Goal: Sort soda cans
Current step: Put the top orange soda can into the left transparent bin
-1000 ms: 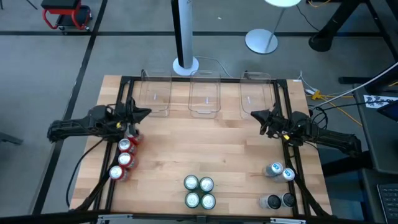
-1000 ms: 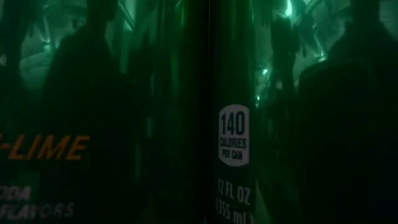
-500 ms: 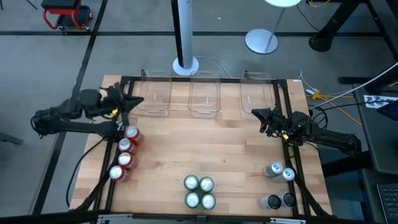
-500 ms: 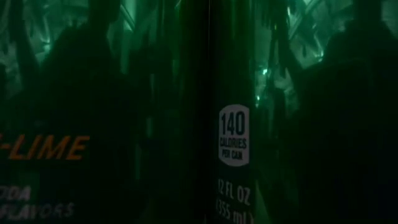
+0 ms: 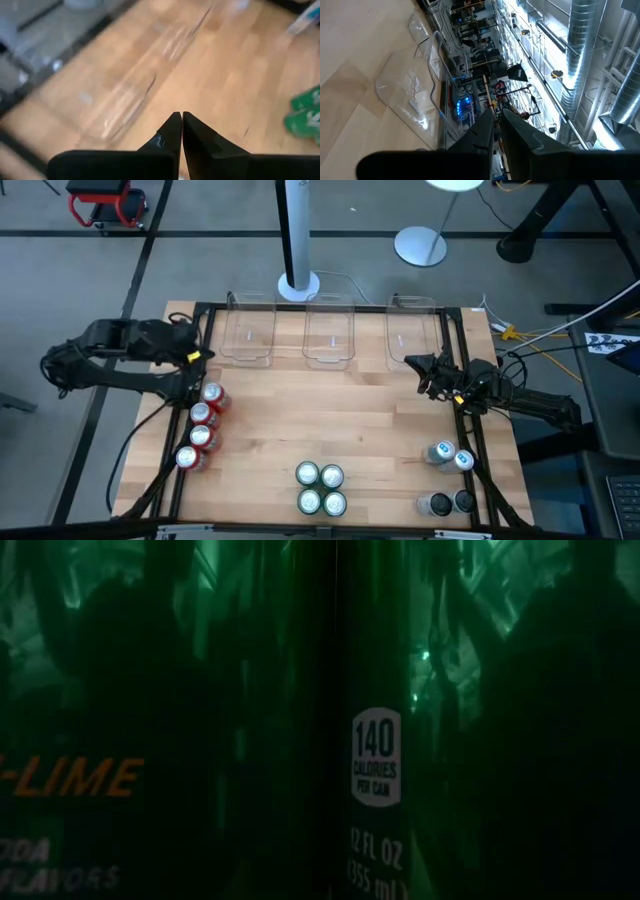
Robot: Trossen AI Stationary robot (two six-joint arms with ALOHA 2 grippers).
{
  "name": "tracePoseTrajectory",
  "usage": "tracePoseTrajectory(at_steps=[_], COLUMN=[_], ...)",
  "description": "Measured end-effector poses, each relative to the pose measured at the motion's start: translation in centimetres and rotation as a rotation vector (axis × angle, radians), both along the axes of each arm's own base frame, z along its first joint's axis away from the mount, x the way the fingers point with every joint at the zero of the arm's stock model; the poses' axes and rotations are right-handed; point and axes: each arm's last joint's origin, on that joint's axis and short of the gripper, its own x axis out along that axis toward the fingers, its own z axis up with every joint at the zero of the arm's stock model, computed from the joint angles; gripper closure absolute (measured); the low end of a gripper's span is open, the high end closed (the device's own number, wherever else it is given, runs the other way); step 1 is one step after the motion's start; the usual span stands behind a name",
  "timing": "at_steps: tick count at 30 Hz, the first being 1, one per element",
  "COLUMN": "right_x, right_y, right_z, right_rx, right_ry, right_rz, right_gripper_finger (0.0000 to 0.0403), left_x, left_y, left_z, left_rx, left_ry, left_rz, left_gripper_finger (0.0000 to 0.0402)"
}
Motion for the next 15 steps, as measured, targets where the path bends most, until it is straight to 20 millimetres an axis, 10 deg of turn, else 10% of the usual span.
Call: tracePoseTrajectory(at_steps=[15], right_x=[0.0], right_y=[0.0], right_z=[-0.08], right_rx=[0.004], right_ry=[0.006], right_rz=[0.002], right_gripper_finger=[0.0366], left_x=[0.11], left_y=[0.08], left_z=[-0.01], left_rx=[-0.142], left_ry=[-0.074], left_rz=[0.186], left_gripper_finger=[0.0317])
